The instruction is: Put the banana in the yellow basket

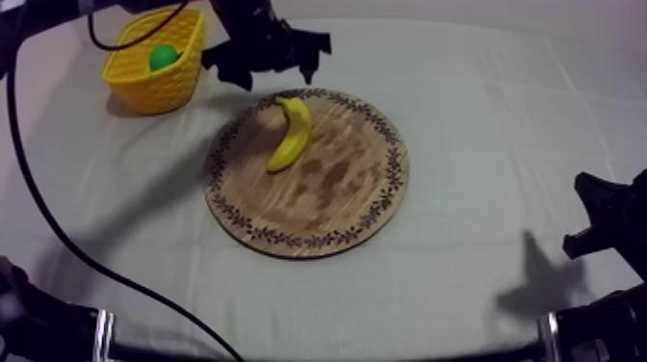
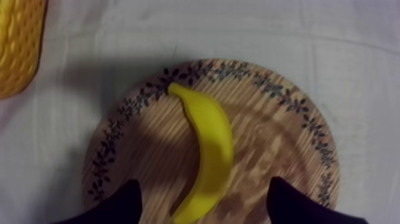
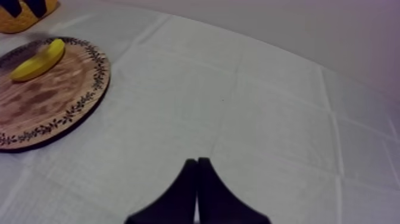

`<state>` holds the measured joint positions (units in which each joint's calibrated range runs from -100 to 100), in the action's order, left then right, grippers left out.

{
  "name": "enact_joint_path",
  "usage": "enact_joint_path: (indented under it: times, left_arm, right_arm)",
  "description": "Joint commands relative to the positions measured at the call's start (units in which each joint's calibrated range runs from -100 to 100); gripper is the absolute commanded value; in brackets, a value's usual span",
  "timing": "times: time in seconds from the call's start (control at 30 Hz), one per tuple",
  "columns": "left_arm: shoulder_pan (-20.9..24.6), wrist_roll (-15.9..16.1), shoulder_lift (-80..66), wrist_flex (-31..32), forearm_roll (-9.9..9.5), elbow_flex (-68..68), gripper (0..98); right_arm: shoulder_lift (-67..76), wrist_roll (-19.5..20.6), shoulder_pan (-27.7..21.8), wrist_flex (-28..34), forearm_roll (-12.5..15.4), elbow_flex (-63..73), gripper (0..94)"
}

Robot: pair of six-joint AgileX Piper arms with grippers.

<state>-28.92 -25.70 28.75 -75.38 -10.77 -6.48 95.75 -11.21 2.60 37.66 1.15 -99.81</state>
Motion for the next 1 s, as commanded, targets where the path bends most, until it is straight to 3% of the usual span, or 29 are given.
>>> enact_joint_path:
  times: [0.0,0.43,0.97]
  left_arm:
    - [-0.03,-0.1,1.23,0.37,0.06,0.44,77.9]
    - [0.28,0.05,10.51,3.62,0.04,-0.61,76.7]
    - [-0.44,-0.52,17.73,3.55,1.68,-7.58,75.9]
  right_arm:
    - [0.0,0.01,0.0,0.0,0.0,0.03,0.3]
    - [0.0,0.01,0.0,0.0,0.0,0.03,0.3]
    - [0.0,0.01,0.0,0.0,0.0,0.03,0.3]
